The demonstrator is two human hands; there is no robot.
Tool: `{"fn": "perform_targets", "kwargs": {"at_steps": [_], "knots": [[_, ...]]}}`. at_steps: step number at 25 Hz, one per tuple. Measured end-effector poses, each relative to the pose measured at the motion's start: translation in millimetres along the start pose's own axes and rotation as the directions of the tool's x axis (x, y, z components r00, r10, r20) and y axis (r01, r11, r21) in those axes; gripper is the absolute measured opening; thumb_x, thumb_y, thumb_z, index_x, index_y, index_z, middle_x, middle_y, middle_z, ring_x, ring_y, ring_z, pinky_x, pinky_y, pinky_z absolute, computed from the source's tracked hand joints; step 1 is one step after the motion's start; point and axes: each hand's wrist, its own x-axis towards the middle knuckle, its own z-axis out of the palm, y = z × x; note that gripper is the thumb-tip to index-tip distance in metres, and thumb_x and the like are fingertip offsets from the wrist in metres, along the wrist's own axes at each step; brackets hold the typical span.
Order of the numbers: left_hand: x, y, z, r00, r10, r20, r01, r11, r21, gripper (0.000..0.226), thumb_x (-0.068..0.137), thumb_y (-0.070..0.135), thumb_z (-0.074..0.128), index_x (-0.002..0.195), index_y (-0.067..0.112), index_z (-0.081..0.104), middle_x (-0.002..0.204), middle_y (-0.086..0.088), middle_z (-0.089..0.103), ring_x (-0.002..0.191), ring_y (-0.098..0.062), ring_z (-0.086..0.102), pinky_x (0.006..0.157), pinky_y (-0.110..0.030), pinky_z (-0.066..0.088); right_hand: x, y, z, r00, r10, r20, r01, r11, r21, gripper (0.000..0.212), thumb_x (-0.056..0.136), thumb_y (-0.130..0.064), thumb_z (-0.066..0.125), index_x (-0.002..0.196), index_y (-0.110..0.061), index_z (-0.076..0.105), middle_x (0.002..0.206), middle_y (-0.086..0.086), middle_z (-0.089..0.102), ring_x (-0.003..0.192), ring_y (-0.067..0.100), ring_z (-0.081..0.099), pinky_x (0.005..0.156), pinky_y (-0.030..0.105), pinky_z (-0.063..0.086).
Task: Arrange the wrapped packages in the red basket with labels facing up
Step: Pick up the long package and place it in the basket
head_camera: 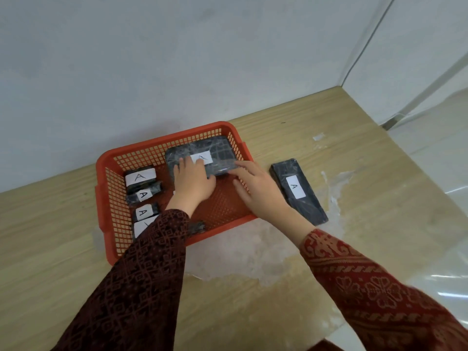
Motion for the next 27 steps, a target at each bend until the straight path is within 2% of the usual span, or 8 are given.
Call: {"fn": "perform_targets", "kwargs": {"at_steps": [3, 6, 9, 11, 13, 16, 20, 27], "knots": [[2.9, 42.0, -4.5, 0.974, 0.157, -0.161, -0.170, 0.983, -0.070, 0.048, 0.096, 0.023, 0.045, 0.141, 0.008, 0.040, 0.150, -0.018, 0.034, 0.142, -0.032, 0.021, 0.118, -0.047, 0.010, -47.0, 31.8, -18.3, 0.956, 0.249, -0.154, -0.233, 0.966, 0.114, 0.029, 0.090, -0.010, 0.058, 0.119, -0.007, 0.060, 0.129, 0.014, 0.055, 0.122, 0.028, 0.049, 0.102, 0.041, 0.042], [8.9, 101.8, 5.1, 0.901, 0.382, -0.205, -0.403, 0.912, -0.070, 0.045, 0.094, 0.020, 0.048, 0.137, 0.008, 0.043, 0.143, -0.014, 0.043, 0.137, -0.028, 0.031, 0.117, -0.045, 0.016, -90.2, 71.3, -22.9, 0.809, 0.577, -0.109, -0.563, 0.816, 0.132, 0.052, 0.090, -0.020, 0.061, 0.136, -0.005, 0.044, 0.141, 0.017, 0.042, 0.132, 0.032, 0.037, 0.109, 0.042, 0.033], [21.2, 151.9, 32.0, 0.899, 0.438, 0.031, -0.437, 0.899, -0.043, 0.058, 0.094, 0.027, 0.050, 0.145, 0.007, 0.031, 0.148, -0.016, 0.035, 0.138, -0.030, 0.028, 0.115, -0.043, 0.022, -123.9, 100.2, -19.8, 0.601, 0.794, 0.091, -0.799, 0.600, 0.044, 0.083, 0.088, -0.048, 0.057, 0.147, -0.002, 0.020, 0.156, 0.017, 0.020, 0.145, 0.032, 0.014, 0.118, 0.044, 0.019], [28.3, 167.5, 53.0, 0.903, 0.352, 0.246, -0.365, 0.931, 0.009, 0.074, 0.093, 0.033, 0.053, 0.150, 0.007, 0.015, 0.155, -0.019, 0.022, 0.142, -0.032, 0.021, 0.115, -0.044, 0.021, -134.8, 109.3, -14.3, 0.545, 0.826, 0.142, -0.838, 0.543, 0.052, 0.088, 0.084, -0.058, 0.056, 0.146, -0.003, 0.025, 0.159, 0.017, 0.012, 0.148, 0.031, 0.004, 0.119, 0.046, 0.013], [31.7, 174.1, 68.5, 0.898, 0.258, 0.356, -0.286, 0.958, 0.029, 0.083, 0.092, 0.038, 0.055, 0.151, 0.007, 0.006, 0.156, -0.021, 0.019, 0.142, -0.034, 0.020, 0.114, -0.046, 0.022, -138.0, 117.6, -12.2, 0.559, 0.820, 0.125, -0.829, 0.556, 0.062, 0.080, 0.082, -0.059, 0.058, 0.135, -0.003, 0.039, 0.158, 0.018, 0.015, 0.147, 0.031, 0.007, 0.117, 0.045, 0.015], [32.4, 176.9, 71.8, 0.930, 0.225, 0.292, -0.228, 0.973, -0.025, 0.085, 0.085, 0.041, 0.064, 0.148, 0.006, 0.019, 0.144, -0.023, 0.036, 0.128, -0.039, 0.040, 0.102, -0.046, 0.039, -141.0, 129.9, -19.5, 0.600, 0.797, 0.070, -0.793, 0.582, 0.180, 0.064, 0.077, -0.049, 0.070, 0.120, -0.006, 0.052, 0.132, 0.014, 0.043, 0.127, 0.032, 0.037, 0.103, 0.037, 0.035], [22.7, 180.6, 48.6, 0.970, 0.239, 0.040, -0.228, 0.954, -0.195, 0.069, 0.078, 0.041, 0.072, 0.131, 0.010, 0.039, 0.128, -0.015, 0.049, 0.111, -0.034, 0.053, 0.088, -0.041, 0.048, -135.9, 140.8, -44.4, 0.619, 0.785, 0.030, -0.653, 0.493, 0.575, 0.064, 0.075, -0.015, 0.079, 0.130, -0.011, 0.047, 0.114, 0.001, 0.045, 0.103, 0.022, 0.057, 0.078, 0.018, 0.047], [-21.1, 127.7, -22.6, 0.865, 0.002, -0.502, -0.170, 0.942, -0.289, 0.053, 0.082, 0.040, 0.067, 0.116, 0.007, 0.045, 0.114, -0.011, 0.051, 0.107, -0.025, 0.048, 0.080, -0.032, 0.043, -59.8, 104.2, -73.2, 0.754, 0.657, -0.003, -0.461, 0.533, 0.709, 0.072, 0.082, -0.015, 0.073, 0.142, -0.018, 0.033, 0.125, -0.004, 0.049, 0.096, 0.007, 0.060, 0.061, 0.007, 0.050]]}}
